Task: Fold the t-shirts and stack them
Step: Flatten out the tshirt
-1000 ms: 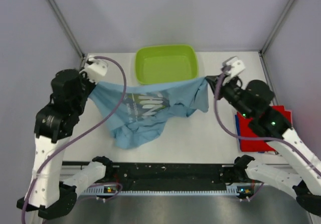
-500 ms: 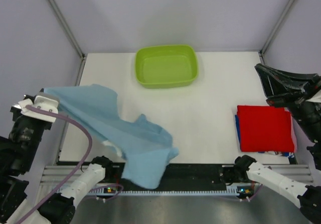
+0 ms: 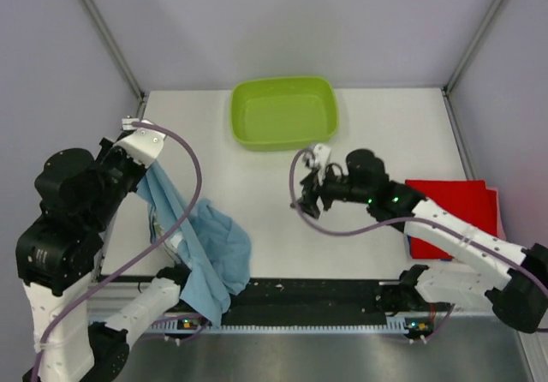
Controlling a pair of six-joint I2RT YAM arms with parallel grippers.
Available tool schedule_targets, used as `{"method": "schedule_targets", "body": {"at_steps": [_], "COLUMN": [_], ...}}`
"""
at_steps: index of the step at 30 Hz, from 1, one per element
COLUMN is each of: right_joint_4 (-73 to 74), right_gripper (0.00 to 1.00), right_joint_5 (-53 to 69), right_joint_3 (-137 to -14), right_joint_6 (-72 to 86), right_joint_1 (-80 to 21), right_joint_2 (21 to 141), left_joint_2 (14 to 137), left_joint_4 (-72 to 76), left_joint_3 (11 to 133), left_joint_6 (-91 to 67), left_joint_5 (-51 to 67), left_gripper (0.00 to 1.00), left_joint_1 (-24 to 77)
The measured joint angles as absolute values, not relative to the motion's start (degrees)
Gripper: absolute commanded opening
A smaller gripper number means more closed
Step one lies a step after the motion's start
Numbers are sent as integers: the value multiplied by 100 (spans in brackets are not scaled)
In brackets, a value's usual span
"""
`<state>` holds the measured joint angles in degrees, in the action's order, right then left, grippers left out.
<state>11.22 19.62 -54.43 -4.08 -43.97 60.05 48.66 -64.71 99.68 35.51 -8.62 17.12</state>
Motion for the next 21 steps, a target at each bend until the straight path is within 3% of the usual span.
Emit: {"method": "schedule_targets", "body": {"at_steps": [2, 4, 11, 21], "right_joint_4": [788, 574, -950, -2215], "right_gripper": [94, 96, 93, 86], "right_joint_5": [2298, 2582, 3164, 4274], "right_joint_3": [-4842, -4593, -5151, -6357], "right_joint_6": [-480, -666, -626, 849], "right_joint_1": [-4772, -5280, -6466, -6805], "right_joint_2": [6333, 6661, 8315, 10580], "left_joint_2": [4928, 4976, 5116, 5140], "left_joint_4": [-6241, -6051, -5660, -5483], "left_joint_3": [9806, 9679, 9474, 9404], "left_joint_6": [3481, 3437, 3214, 3120], "left_joint_5": [-1111, -1358, -1772, -2064], "left_gripper": [0, 0, 0, 0], "left_joint_1": [1712, 1712, 1710, 1706]}}
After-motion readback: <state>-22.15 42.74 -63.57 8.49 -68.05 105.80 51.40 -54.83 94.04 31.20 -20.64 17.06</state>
